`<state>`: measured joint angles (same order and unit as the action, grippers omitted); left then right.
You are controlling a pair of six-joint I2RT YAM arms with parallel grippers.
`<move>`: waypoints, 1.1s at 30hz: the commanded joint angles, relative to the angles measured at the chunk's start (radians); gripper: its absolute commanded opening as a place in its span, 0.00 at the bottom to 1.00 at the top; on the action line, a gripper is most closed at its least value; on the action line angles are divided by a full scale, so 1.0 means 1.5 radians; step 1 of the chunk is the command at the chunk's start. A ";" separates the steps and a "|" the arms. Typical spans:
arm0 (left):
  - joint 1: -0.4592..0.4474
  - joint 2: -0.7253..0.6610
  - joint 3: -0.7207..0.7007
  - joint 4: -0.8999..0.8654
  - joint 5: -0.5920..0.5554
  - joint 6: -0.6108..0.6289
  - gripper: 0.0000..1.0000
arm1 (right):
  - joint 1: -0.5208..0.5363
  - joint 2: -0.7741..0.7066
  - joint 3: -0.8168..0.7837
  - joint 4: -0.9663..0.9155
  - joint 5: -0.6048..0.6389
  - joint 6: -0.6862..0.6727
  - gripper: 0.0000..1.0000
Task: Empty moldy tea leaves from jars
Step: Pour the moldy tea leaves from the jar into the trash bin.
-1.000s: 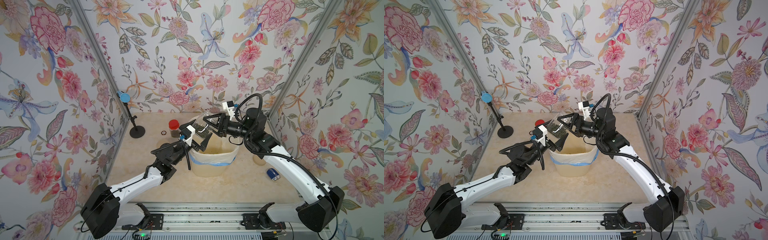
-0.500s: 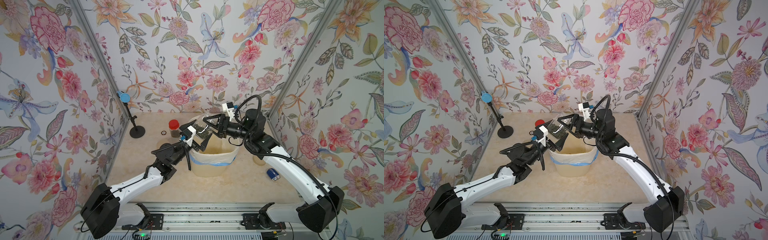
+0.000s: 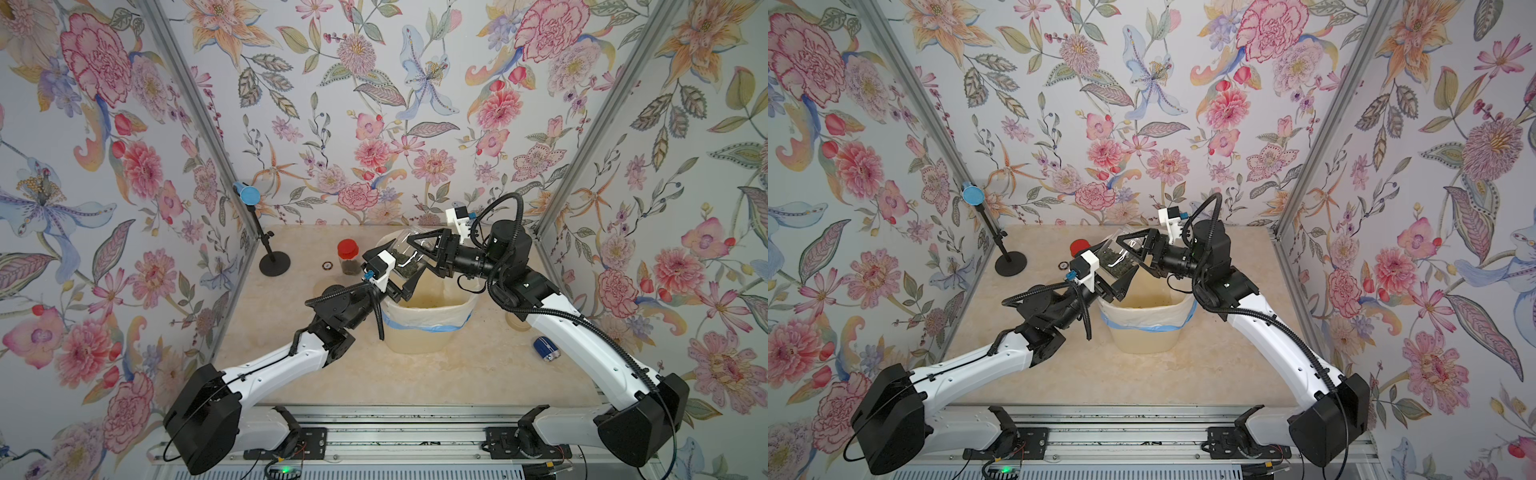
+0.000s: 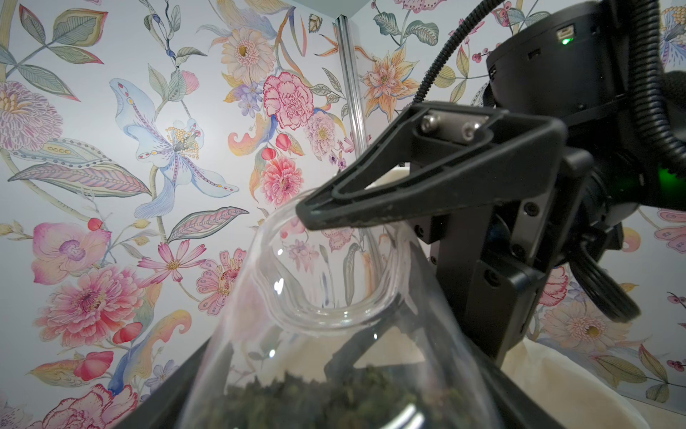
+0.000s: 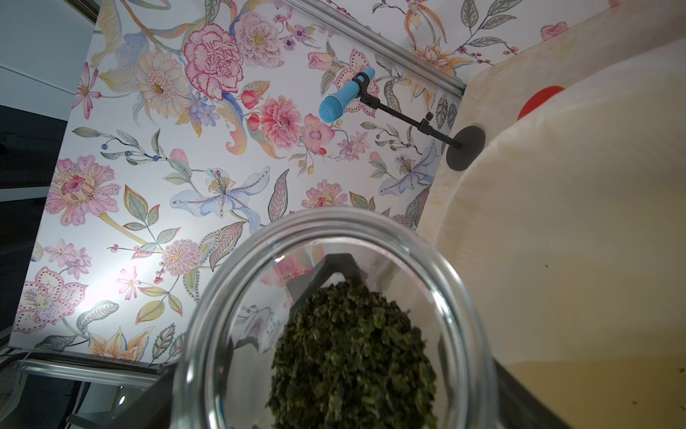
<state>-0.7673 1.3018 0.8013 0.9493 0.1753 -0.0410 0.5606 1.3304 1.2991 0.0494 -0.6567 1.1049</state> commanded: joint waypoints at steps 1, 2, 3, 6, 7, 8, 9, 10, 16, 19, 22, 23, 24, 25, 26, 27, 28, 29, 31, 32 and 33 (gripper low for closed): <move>-0.004 -0.001 0.025 0.016 -0.012 0.002 0.54 | 0.004 -0.026 0.002 0.023 -0.019 0.012 0.50; -0.004 -0.002 0.026 0.012 -0.015 0.002 0.52 | 0.004 -0.026 0.003 0.016 -0.020 0.011 0.50; -0.004 -0.004 0.028 0.006 -0.017 0.002 0.50 | 0.003 -0.026 0.006 0.007 -0.021 0.007 0.53; -0.003 -0.009 0.039 -0.011 -0.017 -0.002 0.48 | 0.000 -0.031 0.029 -0.061 -0.014 -0.025 0.87; -0.004 -0.013 0.046 -0.025 -0.014 -0.001 0.48 | -0.002 -0.035 0.041 -0.102 -0.001 -0.049 0.99; -0.003 -0.016 0.053 -0.041 -0.012 -0.003 0.47 | -0.006 -0.038 0.051 -0.129 0.005 -0.070 1.00; -0.002 -0.021 0.062 -0.061 -0.010 -0.003 0.47 | -0.015 -0.040 0.056 -0.147 0.001 -0.083 1.00; -0.002 -0.026 0.070 -0.079 -0.009 -0.004 0.47 | -0.028 -0.044 0.052 -0.148 -0.007 -0.086 1.00; -0.003 -0.065 0.101 -0.161 -0.011 -0.007 0.47 | -0.103 -0.066 0.023 -0.145 -0.028 -0.101 1.00; -0.003 -0.085 0.112 -0.198 -0.020 -0.012 0.46 | -0.145 -0.079 0.015 -0.146 -0.037 -0.109 1.00; -0.003 -0.099 0.142 -0.260 -0.023 -0.025 0.47 | -0.203 -0.098 0.009 -0.155 -0.049 -0.129 1.00; -0.003 -0.099 0.156 -0.290 -0.021 -0.027 0.46 | -0.222 -0.106 0.007 -0.157 -0.051 -0.136 1.00; -0.003 -0.097 0.180 -0.333 -0.017 -0.033 0.45 | -0.244 -0.114 0.003 -0.159 -0.054 -0.144 1.00; -0.004 -0.095 0.202 -0.371 -0.011 -0.044 0.45 | -0.267 -0.124 0.001 -0.158 -0.059 -0.151 1.00; -0.004 -0.093 0.217 -0.403 -0.005 -0.054 0.44 | -0.284 -0.131 -0.002 -0.158 -0.062 -0.157 1.00; -0.004 -0.091 0.234 -0.443 0.000 -0.066 0.44 | -0.306 -0.141 -0.005 -0.159 -0.068 -0.164 1.00; -0.006 -0.091 0.248 -0.477 -0.002 -0.078 0.44 | -0.327 -0.150 -0.010 -0.158 -0.074 -0.169 1.00; -0.006 -0.090 0.261 -0.510 -0.004 -0.093 0.44 | -0.344 -0.156 -0.015 -0.157 -0.080 -0.171 1.00; -0.006 -0.081 0.301 -0.596 -0.001 -0.119 0.44 | -0.377 -0.167 -0.025 -0.156 -0.099 -0.180 1.00; -0.006 -0.077 0.321 -0.633 -0.003 -0.131 0.44 | -0.387 -0.170 -0.031 -0.156 -0.106 -0.182 1.00; -0.006 -0.069 0.346 -0.682 -0.002 -0.143 0.45 | -0.399 -0.175 -0.040 -0.151 -0.113 -0.184 1.00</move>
<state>-0.7708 1.1988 1.2221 0.1001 0.1608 -0.1741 -0.0071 1.0866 1.2686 -0.1886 -0.7662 0.8658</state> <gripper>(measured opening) 0.872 0.996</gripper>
